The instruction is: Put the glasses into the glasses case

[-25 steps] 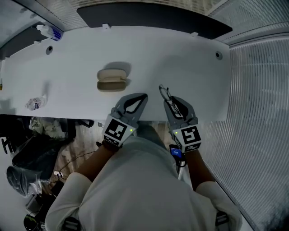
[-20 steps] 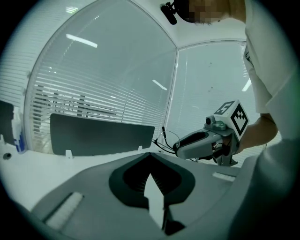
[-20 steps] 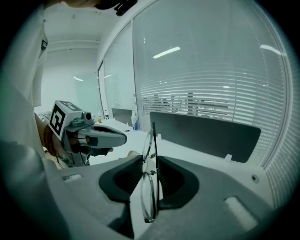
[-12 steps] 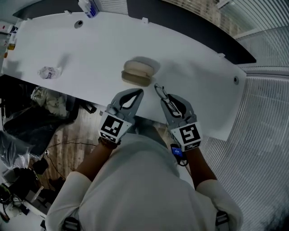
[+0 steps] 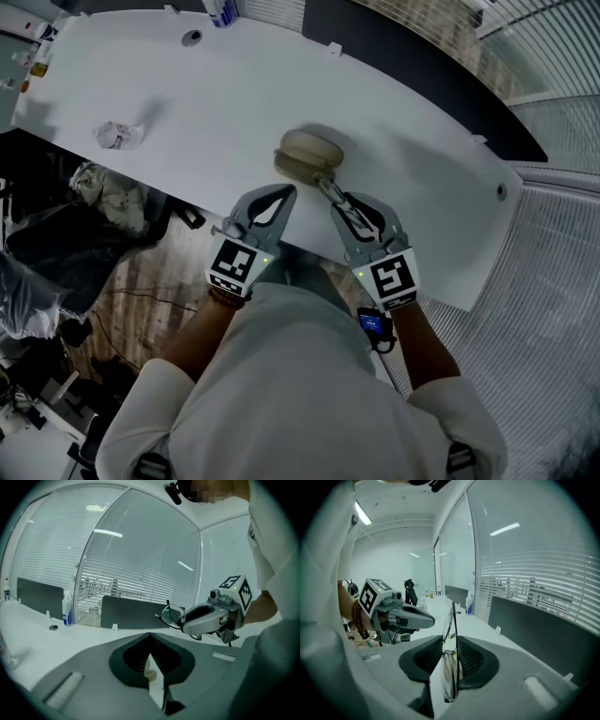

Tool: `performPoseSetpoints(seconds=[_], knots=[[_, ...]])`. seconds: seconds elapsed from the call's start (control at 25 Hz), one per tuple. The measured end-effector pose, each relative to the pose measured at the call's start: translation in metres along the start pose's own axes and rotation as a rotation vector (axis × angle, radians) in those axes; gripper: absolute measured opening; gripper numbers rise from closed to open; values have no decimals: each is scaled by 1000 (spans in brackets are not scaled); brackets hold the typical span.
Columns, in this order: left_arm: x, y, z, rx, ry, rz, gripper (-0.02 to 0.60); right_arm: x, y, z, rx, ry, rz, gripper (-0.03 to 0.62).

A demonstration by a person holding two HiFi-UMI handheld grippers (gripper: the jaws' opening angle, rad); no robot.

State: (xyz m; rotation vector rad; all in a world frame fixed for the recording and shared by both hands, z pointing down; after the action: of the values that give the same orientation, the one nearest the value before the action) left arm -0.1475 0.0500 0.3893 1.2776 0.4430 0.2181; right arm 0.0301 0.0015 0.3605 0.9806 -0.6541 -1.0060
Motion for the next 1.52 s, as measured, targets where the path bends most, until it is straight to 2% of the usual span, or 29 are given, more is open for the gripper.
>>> performPoseSetpoints(seconds=[0.2,0.36,0.52,0.88,1.24,1.52], knots=[[-21,15,13,-29,11,-2,2,8,14,26,-44,-33,-46,98],[-47,13,32,-34,10,1,2,26,10,53,-64,-51,-77,100],[-57,20,43,-77,19,-43,2,35,12,68,-111,-94,-82,100],[-92,56,69,-129,65,-28,2,39,57,124,-190,-163,-88,100],[-96,86,79,-176,68,-47,2,49,89,145,-249,-183,-123,101],[-91,93,80,-187,71,-62,2,50,97,148,-264,-194,-148,106]])
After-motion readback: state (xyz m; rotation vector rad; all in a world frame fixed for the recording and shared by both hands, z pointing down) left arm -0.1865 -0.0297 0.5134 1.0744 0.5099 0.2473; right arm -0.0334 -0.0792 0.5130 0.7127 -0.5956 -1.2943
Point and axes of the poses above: the fingertips, and each gripper's own axes: z forward along the fingers, x to its right, y out of its underside, the point moved 9 cm from there along -z, backward along the fingers, and after that the axes turned 5 degrees about x, right-handed, at the moved point
